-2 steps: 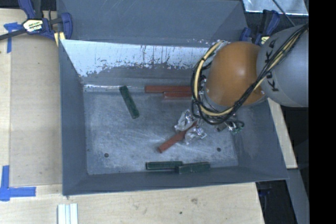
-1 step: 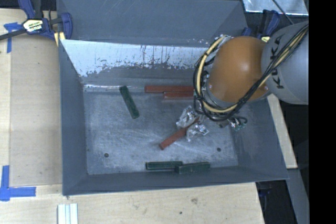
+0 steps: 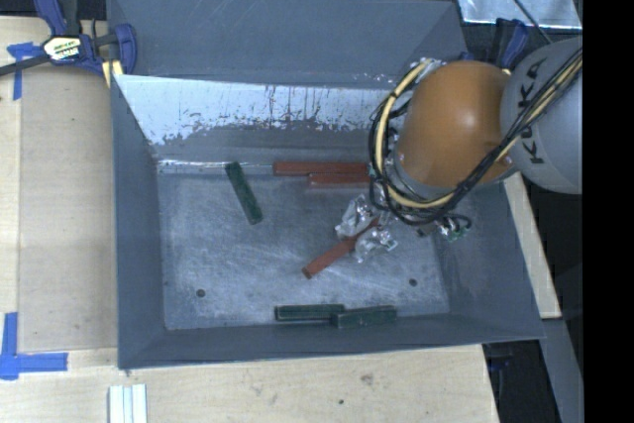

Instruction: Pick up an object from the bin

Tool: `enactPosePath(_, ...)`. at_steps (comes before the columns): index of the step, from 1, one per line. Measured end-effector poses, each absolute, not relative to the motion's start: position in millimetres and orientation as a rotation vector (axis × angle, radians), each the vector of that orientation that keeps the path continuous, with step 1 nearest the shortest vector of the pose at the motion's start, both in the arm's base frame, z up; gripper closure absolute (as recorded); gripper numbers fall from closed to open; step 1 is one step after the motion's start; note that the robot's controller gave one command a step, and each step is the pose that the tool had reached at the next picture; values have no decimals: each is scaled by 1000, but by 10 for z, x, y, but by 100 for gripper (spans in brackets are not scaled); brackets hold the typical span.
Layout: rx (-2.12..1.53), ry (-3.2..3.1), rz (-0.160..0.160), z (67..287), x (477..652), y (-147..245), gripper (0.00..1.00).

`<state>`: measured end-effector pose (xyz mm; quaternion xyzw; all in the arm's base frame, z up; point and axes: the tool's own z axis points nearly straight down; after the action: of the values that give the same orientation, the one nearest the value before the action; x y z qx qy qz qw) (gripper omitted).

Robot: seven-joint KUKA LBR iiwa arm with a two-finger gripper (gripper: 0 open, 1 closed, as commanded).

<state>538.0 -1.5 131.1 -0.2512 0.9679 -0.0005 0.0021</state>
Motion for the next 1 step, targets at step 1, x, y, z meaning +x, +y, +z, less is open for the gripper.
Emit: enactPosePath(1, -787, 3035, -3, 1385, 5386, -15, 100)
